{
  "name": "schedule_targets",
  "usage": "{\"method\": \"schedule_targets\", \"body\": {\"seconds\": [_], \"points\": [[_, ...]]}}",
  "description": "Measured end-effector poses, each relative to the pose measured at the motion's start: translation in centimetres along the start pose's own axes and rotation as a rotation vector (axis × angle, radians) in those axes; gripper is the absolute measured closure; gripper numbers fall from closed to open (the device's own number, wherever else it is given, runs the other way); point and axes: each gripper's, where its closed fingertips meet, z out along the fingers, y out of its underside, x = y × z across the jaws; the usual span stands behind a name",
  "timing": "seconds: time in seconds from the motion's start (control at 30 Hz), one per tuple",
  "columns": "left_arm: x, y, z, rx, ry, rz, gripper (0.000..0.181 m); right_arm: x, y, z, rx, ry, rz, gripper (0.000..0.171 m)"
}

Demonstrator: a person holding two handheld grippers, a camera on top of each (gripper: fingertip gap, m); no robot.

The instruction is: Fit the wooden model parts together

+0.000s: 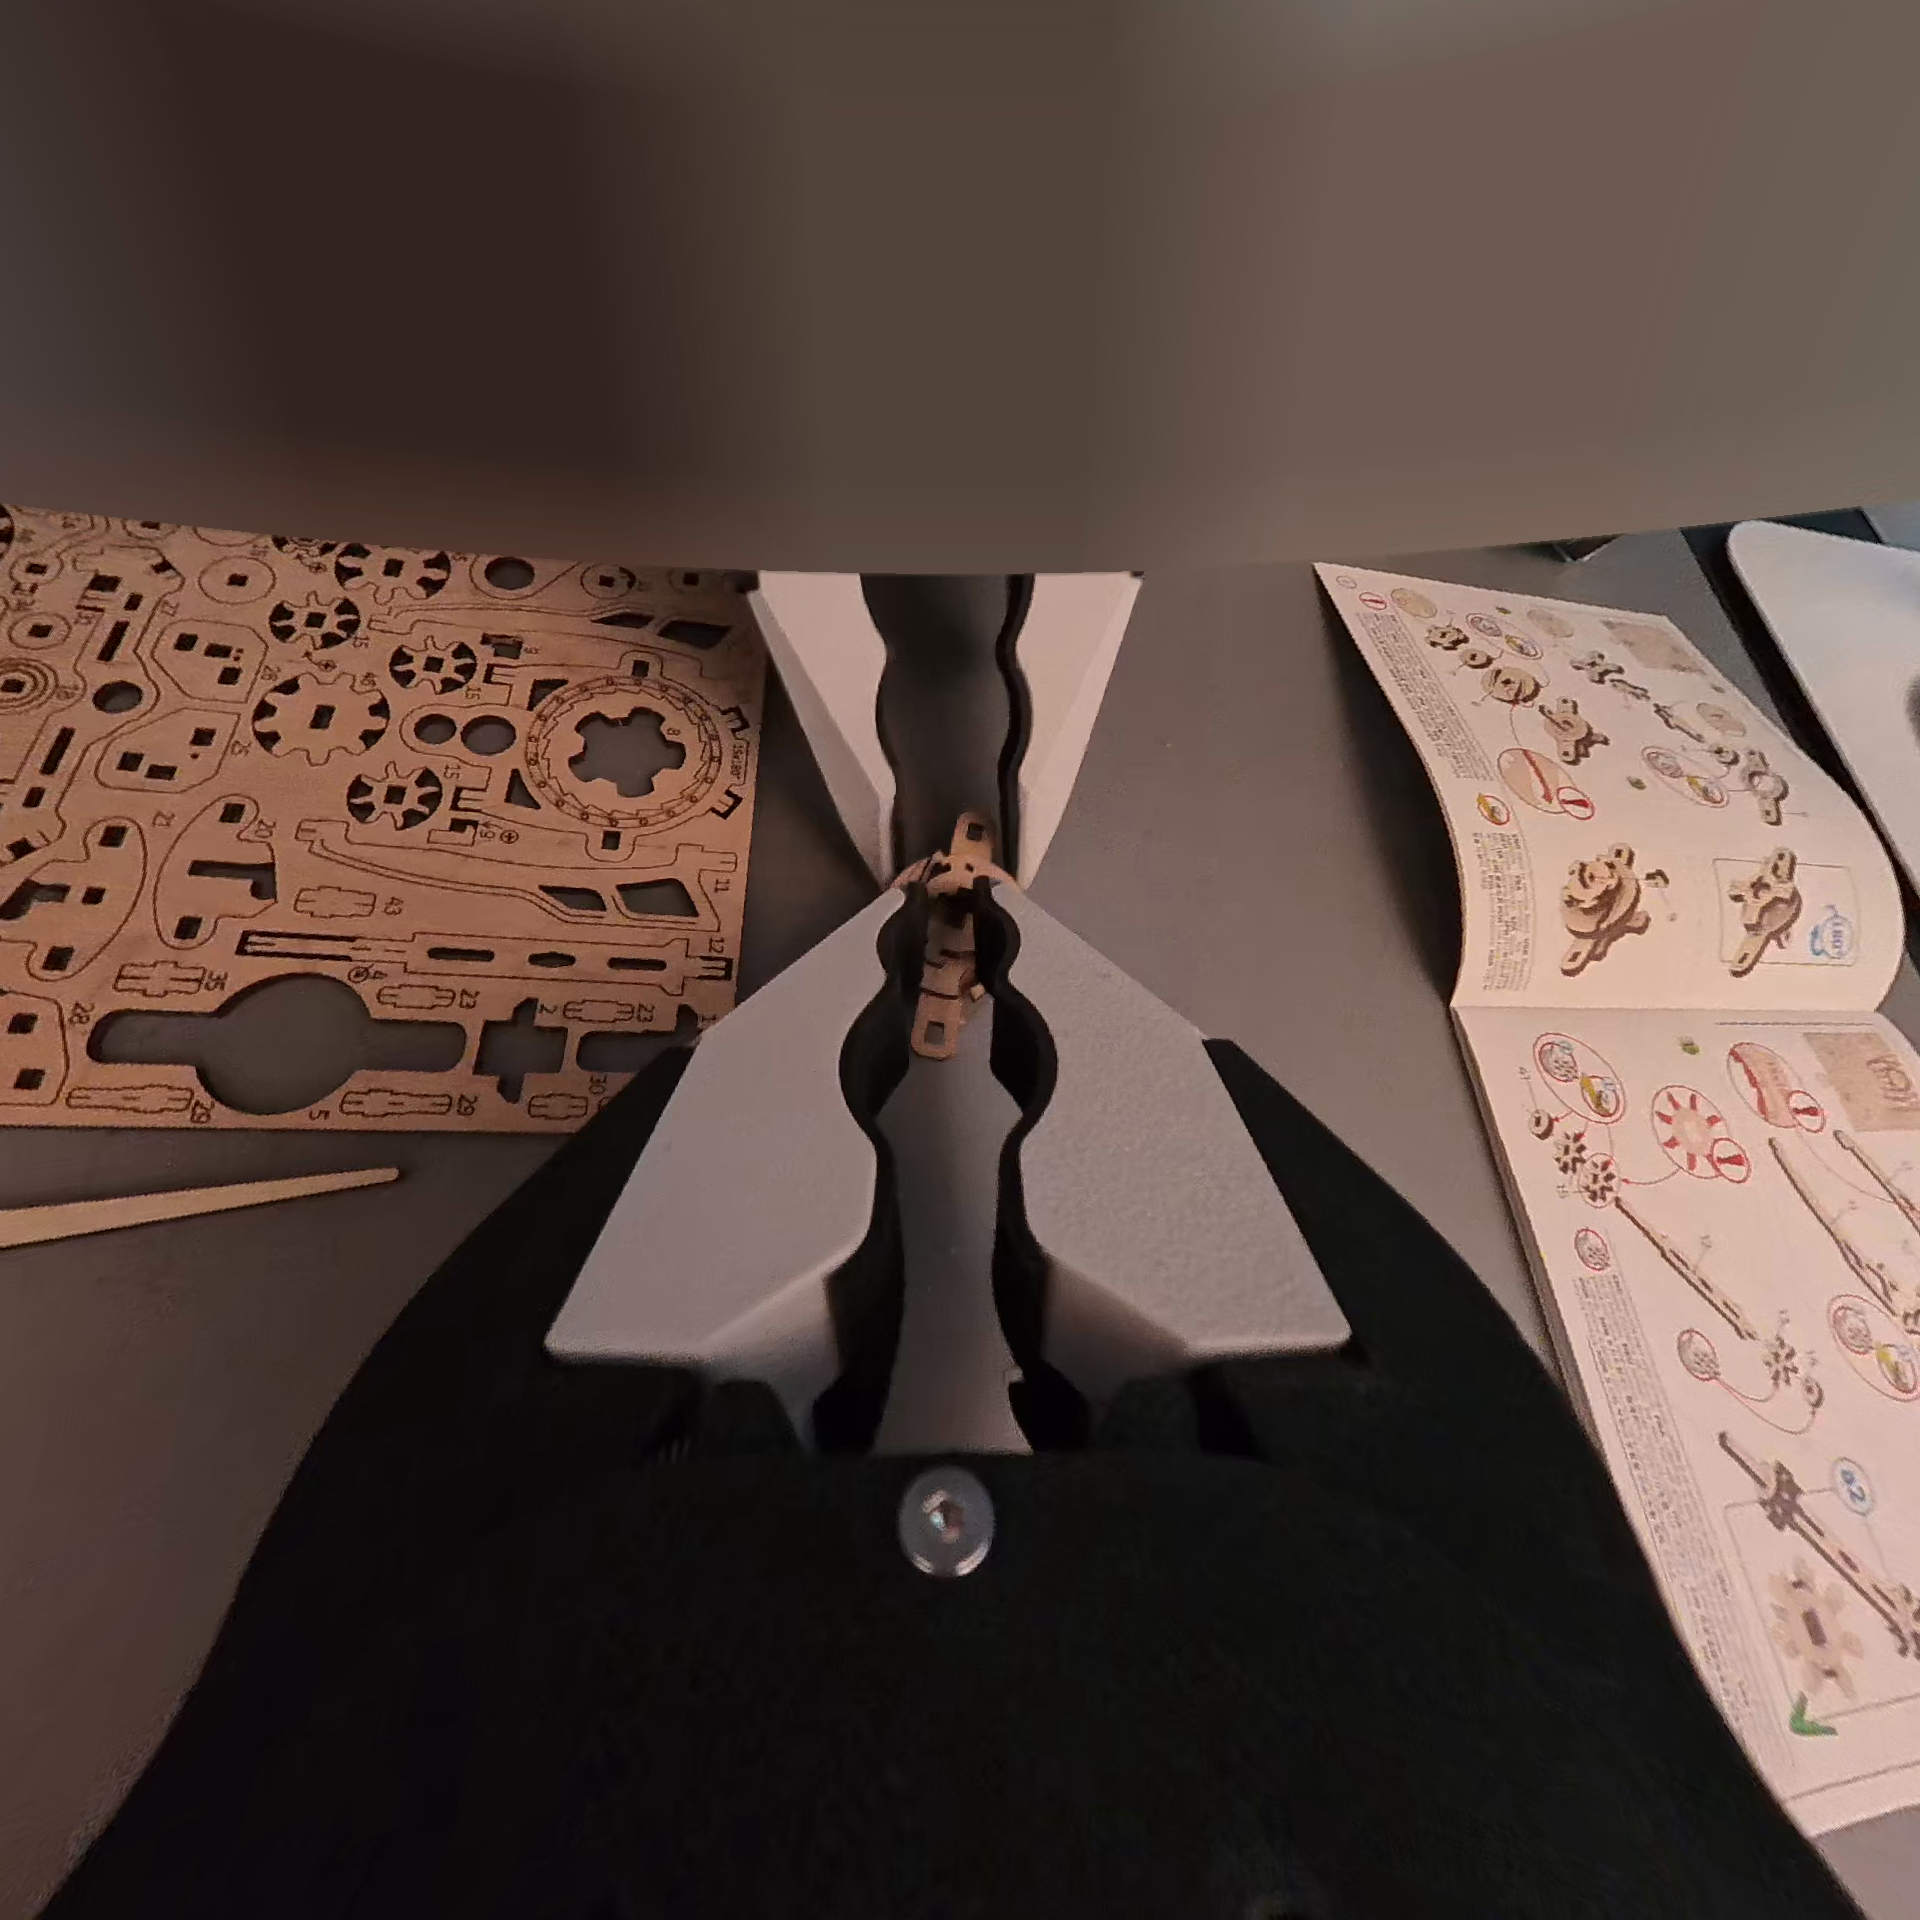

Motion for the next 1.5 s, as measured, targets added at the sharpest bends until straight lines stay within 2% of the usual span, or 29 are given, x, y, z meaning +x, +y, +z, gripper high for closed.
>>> {"method": "schedule_targets", "body": {"seconds": [0.17, 0.63, 1.0, 1.5], "points": [[-0.2, -0.7, -0.7, 0.056, 0.029, -0.027, 0.149, 0.1, -0.3, -0.2, 0.033, -0.033, 0.074, 0.164], [0.8, -0.7, -0.1, 0.046, 0.071, -0.032, 0.155, -0.4, -0.1, 0.0, -0.022, -0.096, 0.071, 0.166], [0.8, -0.9, 0.2, 0.045, 0.057, -0.034, 0.153, -0.4, 0.1, 0.1, -0.093, -0.078, 0.082, 0.166], [0.8, -0.9, 0.2, 0.043, 0.047, -0.031, 0.153, -0.3, 0.0, 0.2, -0.097, -0.032, 0.085, 0.167]]}}
